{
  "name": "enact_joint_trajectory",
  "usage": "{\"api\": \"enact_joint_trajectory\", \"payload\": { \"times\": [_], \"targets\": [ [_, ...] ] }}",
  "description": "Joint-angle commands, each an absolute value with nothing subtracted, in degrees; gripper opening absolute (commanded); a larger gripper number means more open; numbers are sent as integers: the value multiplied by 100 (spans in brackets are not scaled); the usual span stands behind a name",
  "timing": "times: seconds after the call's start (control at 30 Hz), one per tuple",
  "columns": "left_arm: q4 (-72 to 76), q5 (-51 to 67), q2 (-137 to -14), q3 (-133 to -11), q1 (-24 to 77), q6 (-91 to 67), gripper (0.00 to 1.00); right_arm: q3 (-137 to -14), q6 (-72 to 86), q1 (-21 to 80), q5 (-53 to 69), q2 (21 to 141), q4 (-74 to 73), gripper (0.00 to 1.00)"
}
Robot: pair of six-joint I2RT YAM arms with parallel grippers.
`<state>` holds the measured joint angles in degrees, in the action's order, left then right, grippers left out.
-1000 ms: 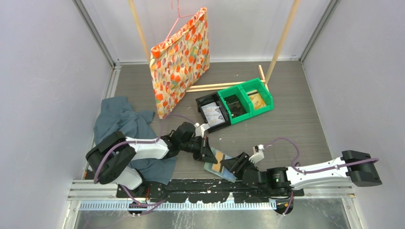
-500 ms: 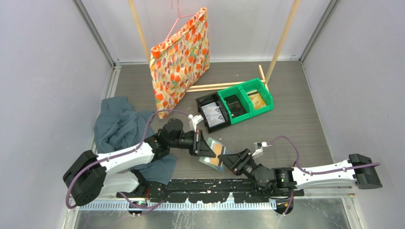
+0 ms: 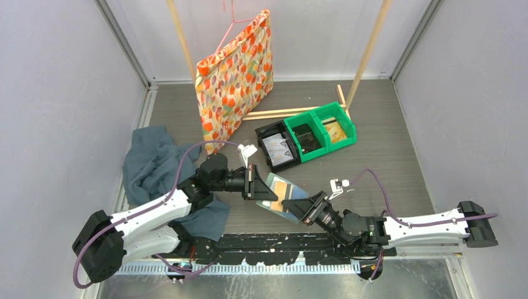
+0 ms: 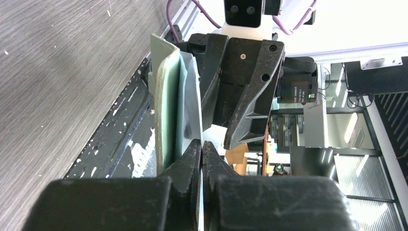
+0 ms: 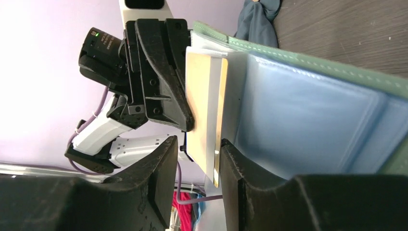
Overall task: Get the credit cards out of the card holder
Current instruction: Remove the credit card from the card holder.
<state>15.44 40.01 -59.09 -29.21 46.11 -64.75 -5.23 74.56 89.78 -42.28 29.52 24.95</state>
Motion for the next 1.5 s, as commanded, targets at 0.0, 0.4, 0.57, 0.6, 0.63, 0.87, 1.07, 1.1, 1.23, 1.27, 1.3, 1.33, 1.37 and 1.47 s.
{"api": "enact_joint_trajectory", "payload": {
  "times": [0.0,0.4,0.57,0.6,0.63,0.87,1.07,1.1,1.23,1.27,1.3,1.33,1.37,1.47],
  "targets": [
    [1665,4170,-5740,-3047,4583,-6592,1,-889,6913,8979,-4182,3076,2885,41],
    [1486,4184,-5550,-2986,4484,-6565,1,-760,6821,8982,-4508,2437,2506,26],
    [1329,4263,-5545,-3049,4447,-6476,1,-711,6768,8982,-4419,2292,2501,20],
    [1327,4258,-5546,-3060,4447,-6470,1,-730,6762,8982,-4413,2295,2465,19],
    [1327,4243,-5561,-3062,4447,-6474,1,-737,6777,8982,-4410,2322,2430,17],
    [1408,4254,-5636,-3081,4443,-6510,1,-749,6825,8980,-4449,2572,2579,1],
    [1037,4254,-5476,-3238,4357,-6296,22,-742,6941,8982,-4526,2593,2418,1],
    [1042,4257,-5461,-3238,4345,-6302,23,-719,6957,8982,-4532,2572,2425,1],
    [1189,4270,-5466,-3163,4320,-6399,24,-690,6976,8982,-4551,2536,2435,1],
    [1240,4271,-5467,-3132,4305,-6445,24,-698,6974,8980,-4550,2532,2435,1],
    [1289,4277,-5469,-3104,4288,-6471,24,-707,6970,8978,-4558,2531,2416,1],
    [1341,4279,-5467,-3073,4269,-6514,24,-716,6974,8982,-4567,2531,2395,1],
    [1397,4287,-5459,-3049,4249,-6550,24,-720,6971,8982,-4571,2542,2390,1],
    [1454,4269,-5402,-3036,4206,-6579,8,-708,6983,8982,-4563,2538,2382,1]
  ]
}}
